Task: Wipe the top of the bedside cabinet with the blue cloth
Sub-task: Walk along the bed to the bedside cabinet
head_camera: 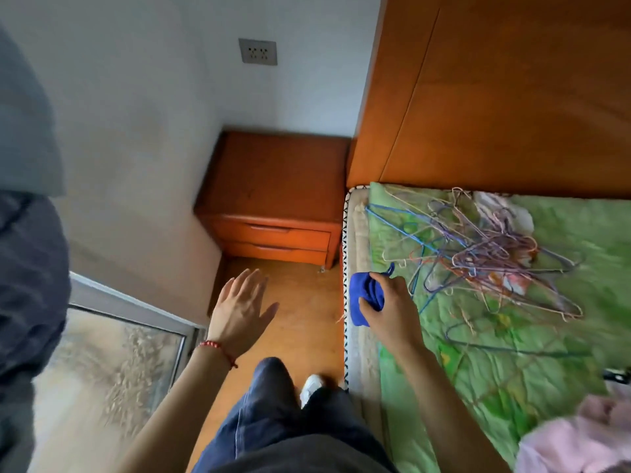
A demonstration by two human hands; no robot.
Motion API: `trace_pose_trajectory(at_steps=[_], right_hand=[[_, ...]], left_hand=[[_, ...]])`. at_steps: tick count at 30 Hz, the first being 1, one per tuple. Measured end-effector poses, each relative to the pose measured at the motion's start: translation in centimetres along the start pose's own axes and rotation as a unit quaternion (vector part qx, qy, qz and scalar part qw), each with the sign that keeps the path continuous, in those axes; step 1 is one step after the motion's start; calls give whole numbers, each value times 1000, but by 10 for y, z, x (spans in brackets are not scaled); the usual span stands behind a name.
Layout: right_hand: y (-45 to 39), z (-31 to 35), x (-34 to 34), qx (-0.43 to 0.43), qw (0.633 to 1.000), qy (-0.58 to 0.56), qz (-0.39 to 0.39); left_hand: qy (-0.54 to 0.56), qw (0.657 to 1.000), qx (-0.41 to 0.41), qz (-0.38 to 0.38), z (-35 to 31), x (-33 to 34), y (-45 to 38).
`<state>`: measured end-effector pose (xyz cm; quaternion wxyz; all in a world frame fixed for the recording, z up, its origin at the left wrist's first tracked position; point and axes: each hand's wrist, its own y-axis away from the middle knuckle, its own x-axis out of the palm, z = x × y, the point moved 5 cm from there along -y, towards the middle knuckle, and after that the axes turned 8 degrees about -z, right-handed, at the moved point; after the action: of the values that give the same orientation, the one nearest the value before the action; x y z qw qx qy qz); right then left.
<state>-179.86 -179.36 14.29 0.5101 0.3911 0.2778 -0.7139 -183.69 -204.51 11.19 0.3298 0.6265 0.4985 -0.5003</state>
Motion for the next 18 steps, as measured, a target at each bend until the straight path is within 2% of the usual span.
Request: trace_pose_trajectory(at_steps=[12, 18], right_hand=[[-150, 2, 41, 22, 999, -27, 29], [-213, 12, 66, 31, 998, -33, 34]], left_hand=[[10, 998, -34, 42, 33, 44, -141], [24, 999, -34, 19, 58, 47, -197]])
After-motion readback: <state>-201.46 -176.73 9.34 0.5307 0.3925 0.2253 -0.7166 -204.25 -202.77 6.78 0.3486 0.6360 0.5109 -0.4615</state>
